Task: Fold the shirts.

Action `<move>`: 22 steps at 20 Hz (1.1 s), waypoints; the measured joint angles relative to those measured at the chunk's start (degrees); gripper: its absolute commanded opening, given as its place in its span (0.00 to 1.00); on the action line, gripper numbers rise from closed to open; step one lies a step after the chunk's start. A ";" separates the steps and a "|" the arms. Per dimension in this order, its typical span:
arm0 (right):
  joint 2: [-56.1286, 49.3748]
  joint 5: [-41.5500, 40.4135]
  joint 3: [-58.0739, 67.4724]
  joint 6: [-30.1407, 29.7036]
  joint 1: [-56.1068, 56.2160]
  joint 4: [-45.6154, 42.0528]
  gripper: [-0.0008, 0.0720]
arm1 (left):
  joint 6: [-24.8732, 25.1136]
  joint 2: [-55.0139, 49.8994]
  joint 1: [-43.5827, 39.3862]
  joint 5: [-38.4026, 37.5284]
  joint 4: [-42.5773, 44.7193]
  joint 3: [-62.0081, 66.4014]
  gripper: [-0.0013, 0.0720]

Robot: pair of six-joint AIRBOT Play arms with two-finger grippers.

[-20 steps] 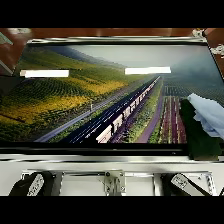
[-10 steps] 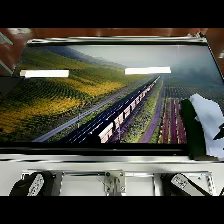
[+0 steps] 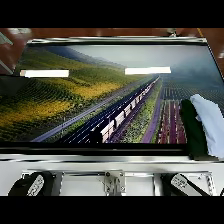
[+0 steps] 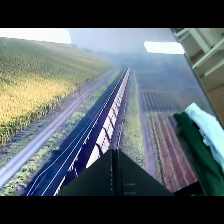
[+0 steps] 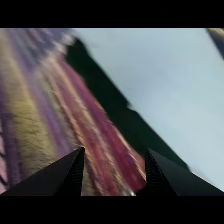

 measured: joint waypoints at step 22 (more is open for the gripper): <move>-7.61 8.63 -0.13 2.54 33.59 -9.92 0.96 | -25.79 -32.17 -37.94 -14.03 50.29 11.69 0.93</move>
